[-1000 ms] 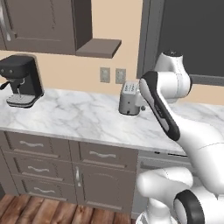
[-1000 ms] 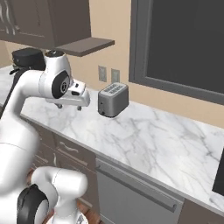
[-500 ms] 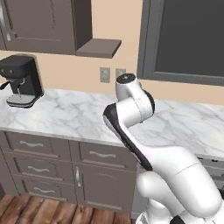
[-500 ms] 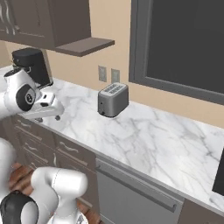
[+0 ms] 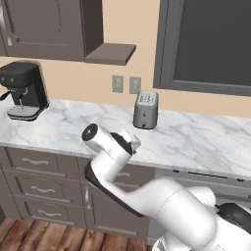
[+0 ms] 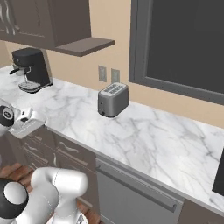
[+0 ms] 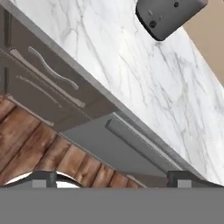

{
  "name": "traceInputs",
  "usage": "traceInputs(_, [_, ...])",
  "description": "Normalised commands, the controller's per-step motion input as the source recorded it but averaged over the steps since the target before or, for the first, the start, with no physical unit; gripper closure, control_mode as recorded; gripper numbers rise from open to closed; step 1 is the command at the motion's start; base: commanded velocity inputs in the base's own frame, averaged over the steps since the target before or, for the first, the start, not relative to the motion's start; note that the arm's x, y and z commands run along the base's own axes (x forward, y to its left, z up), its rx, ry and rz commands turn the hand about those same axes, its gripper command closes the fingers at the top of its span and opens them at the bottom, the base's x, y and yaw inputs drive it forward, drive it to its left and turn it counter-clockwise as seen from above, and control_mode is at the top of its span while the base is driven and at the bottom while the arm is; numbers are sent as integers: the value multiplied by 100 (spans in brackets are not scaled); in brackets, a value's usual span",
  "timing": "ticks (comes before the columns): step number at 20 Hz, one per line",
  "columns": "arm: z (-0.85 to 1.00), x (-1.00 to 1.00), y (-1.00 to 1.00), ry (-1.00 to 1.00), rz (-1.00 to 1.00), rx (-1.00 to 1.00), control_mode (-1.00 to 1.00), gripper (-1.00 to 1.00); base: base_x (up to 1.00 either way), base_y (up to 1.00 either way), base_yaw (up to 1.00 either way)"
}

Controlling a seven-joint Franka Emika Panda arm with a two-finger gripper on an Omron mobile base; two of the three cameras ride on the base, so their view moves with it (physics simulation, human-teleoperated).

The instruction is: Take a straw from the drawer in front and place it inside the glass cup on the dining counter.

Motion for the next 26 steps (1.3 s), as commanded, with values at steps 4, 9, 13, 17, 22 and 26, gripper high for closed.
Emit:
traceInputs(4, [-79, 38, 16, 0, 10, -32, -100, -100, 0, 0, 0])
traceInputs(9, [-79, 28, 20, 0, 9, -36, -100, -100, 0, 0, 0])
traceInputs(13, [-74, 26, 21, 0, 9, -36, -100, -100, 0, 0, 0])
traceInputs(17, [-59, 40, 14, -2, 3, -33, -100, -100, 0, 0, 0])
traceInputs(22, [-54, 44, 16, -5, 0, -29, -100, -100, 0, 0, 0])
traceInputs(26, [-46, 32, 23, -6, 0, -29, -100, -100, 0, 0, 0])
